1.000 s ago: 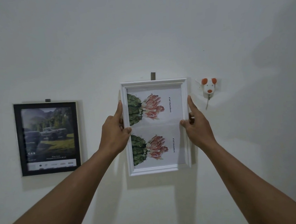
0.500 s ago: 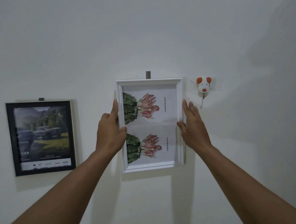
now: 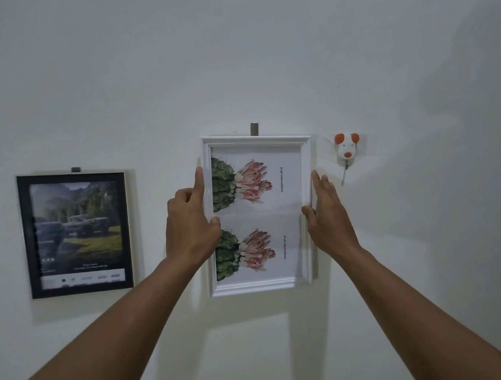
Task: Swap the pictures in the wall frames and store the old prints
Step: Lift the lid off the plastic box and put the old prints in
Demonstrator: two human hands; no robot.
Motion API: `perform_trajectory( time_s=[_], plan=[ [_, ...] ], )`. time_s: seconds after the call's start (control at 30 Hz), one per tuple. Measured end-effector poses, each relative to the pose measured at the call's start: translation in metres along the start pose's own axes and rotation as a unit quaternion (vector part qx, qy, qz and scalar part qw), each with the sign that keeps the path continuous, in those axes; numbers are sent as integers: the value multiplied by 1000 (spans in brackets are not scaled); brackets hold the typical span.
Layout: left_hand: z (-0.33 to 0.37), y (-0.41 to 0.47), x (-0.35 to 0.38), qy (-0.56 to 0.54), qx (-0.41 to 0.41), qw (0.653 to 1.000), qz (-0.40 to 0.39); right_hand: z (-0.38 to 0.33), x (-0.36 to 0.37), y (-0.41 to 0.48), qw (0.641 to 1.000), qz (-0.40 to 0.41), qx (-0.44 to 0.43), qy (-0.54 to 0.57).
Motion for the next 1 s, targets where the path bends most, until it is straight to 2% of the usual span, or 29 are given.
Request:
perform_trajectory(
  time_s=[0.4,0.63,0.73,0.83,1.0],
  plan=[
    [-2,-8,-14,-31,-9,999,-25,-21,-19,-11,1000,-7,10,-1],
    [-21,-78,-23,-62,-15,997,-31,-24,-31,-63,994,-83,48,-51],
    [-39,-123,-15,-78,-40,993,-73,-18,-26,-101,986,-132,79,-68],
    [-74,-176,0,-51,-86,984,-147,-14,-8,-158,967,-207,127,-70],
    [-140,-266,33,27,-160,940,-300,1,25,-276,907,-350,222,-80]
  ],
)
Point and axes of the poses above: each hand's wrist, its own y-axis towards the middle knuckle, its own x-axis out of the palm, z = x × y, the point moved 6 cm from there along y, towards the middle knuckle, and after that the axes turned 14 degrees about -x, right-handed, at the moved point
